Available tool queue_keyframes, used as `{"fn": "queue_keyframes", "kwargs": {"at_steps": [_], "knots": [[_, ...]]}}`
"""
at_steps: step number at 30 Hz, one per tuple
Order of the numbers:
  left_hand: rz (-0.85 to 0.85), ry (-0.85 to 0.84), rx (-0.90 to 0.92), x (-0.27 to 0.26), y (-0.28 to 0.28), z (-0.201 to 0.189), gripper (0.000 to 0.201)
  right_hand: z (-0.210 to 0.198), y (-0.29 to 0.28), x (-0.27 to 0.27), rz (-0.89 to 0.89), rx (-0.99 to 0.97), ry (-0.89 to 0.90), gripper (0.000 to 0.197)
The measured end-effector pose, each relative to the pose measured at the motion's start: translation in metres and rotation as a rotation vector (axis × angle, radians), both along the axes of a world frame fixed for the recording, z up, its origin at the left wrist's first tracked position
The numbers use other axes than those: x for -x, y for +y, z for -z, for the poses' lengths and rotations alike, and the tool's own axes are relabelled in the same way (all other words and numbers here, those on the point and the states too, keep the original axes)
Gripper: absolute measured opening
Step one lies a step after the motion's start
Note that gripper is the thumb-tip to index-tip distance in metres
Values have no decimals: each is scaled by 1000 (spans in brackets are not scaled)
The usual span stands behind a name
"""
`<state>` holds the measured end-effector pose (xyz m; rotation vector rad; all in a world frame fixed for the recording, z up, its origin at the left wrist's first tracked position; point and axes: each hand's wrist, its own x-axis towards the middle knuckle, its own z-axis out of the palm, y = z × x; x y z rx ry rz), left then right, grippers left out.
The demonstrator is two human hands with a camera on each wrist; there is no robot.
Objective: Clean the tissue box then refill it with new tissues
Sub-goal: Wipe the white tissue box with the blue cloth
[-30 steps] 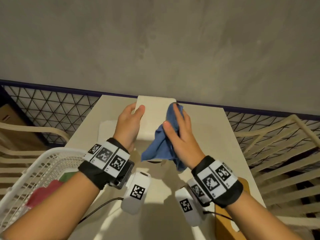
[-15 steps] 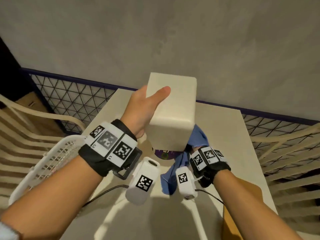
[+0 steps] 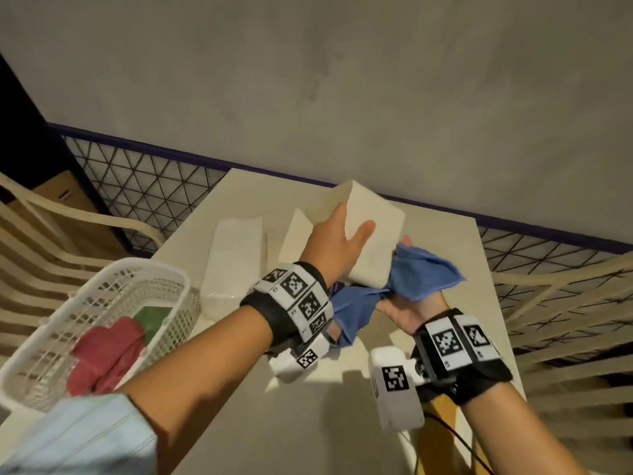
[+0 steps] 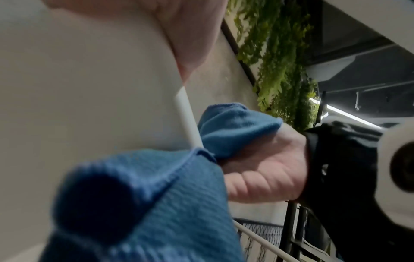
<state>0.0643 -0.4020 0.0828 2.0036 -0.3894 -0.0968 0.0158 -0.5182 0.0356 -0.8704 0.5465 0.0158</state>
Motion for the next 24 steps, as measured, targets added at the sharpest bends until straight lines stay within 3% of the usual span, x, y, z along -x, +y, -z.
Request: {"fn": "queue_keyframes", "kwargs": {"at_steps": [3,6,8,11,13,15,16,20,24], "knots": [[150,12,-191,1,-13,9,42,12,-18,-2,-66,46,150,22],[464,116,-347,6,-19,13,58,33,-35,9,41,84,26,25],[623,81,-540,11,-20,22,49,44,-46,16,75,67,51,34],[643,-88,-719,16,-20,40,16,61,-53,17,91,197,102,37],[612,-196,-819,17,-23,52,19,67,-58,19,84,314,148,34],[603,-275,-915,18,-31,62,23,68,-61,23,81,344,210,18],[613,-306,-956,18,-34,65,22,68,-64,25,79,319,246,9],[663,-324,-1089,20,-47,82,29,65,-81,37,173,62,242,31],[683,-316,-1239,24,-54,100,36,52,-91,58,118,-12,206,29]]}}
